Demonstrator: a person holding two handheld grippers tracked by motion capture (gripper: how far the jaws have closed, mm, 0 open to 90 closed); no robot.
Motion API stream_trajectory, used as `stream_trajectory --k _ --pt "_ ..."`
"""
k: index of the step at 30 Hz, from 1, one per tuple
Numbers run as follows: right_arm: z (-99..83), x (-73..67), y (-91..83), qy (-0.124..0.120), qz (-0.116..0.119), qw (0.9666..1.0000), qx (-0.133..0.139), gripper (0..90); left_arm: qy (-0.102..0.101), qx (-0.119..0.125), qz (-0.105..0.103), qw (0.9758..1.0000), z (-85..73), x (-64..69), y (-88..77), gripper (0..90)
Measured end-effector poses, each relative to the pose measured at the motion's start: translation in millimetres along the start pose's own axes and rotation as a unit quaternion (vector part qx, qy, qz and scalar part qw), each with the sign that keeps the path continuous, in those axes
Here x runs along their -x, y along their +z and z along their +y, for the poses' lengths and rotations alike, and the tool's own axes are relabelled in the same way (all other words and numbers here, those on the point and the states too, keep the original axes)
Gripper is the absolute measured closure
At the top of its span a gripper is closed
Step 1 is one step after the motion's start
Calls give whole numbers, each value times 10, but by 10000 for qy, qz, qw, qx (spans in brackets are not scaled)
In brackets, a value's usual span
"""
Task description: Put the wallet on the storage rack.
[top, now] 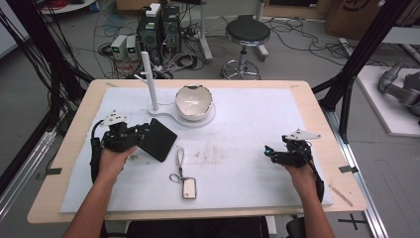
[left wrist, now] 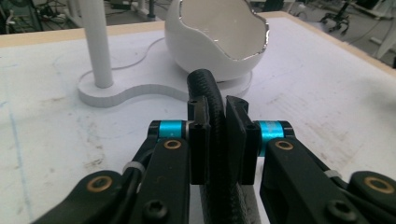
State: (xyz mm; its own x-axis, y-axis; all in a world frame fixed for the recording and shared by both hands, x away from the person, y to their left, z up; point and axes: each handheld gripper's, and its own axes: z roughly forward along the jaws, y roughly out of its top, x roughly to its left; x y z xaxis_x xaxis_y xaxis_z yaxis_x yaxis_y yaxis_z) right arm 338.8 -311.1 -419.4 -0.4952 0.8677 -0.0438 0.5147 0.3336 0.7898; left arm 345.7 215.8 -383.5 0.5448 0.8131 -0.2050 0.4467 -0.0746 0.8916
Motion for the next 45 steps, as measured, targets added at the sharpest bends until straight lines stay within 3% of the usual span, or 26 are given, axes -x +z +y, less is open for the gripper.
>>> stream_trajectory --k 1,9,15,17,20,24,25,26,28,29,30,31,38,42,45 --pt "0 2 -3 -6 1 10000 4 202 -67 54 -148 9999 -1 3 12 767" --pt "-3 2 -11 8 -3 10000 11 202 -170 150 -430 9988 -11 30 59 665" --pt "-3 4 -11 8 0 10000 30 202 -215 158 -346 9990 -28 26 52 601" --pt "0 -1 -8 7 17 10000 20 202 -422 331 -533 9971 -68 1 54 567" --pt "4 -2 -2 -11 19 10000 31 202 -478 393 -569 9965 -85 -4 55 569" --pt "7 -3 2 -35 17 10000 20 201 -392 492 -618 9961 -99 9 64 618" --pt "8 -6 3 -14 15 10000 18 201 -210 561 -635 9962 -109 34 77 627" --pt "8 -6 3 -14 15 10000 18 201 -210 561 -635 9962 -109 34 77 632" --pt "7 -5 2 -11 20 10000 20 202 -4 593 -520 9969 -113 69 89 636" --pt "6 -2 -1 -15 17 10000 19 202 192 590 -289 9977 -116 98 94 622" --pt "6 -2 -1 -15 17 10000 19 202 192 590 -289 9977 -116 98 94 607" --pt "4 -4 -3 1 31 10000 21 201 263 571 -121 9980 -123 112 99 584" --pt "3 -4 -2 4 45 10000 21 201 116 538 152 9984 -167 71 87 543" --pt "8 -6 2 -13 46 10000 19 202 -80 628 36 9980 -176 40 71 610" --pt "18 -23 14 1 84 10000 12 202 -41 624 52 9980 -159 61 75 696"
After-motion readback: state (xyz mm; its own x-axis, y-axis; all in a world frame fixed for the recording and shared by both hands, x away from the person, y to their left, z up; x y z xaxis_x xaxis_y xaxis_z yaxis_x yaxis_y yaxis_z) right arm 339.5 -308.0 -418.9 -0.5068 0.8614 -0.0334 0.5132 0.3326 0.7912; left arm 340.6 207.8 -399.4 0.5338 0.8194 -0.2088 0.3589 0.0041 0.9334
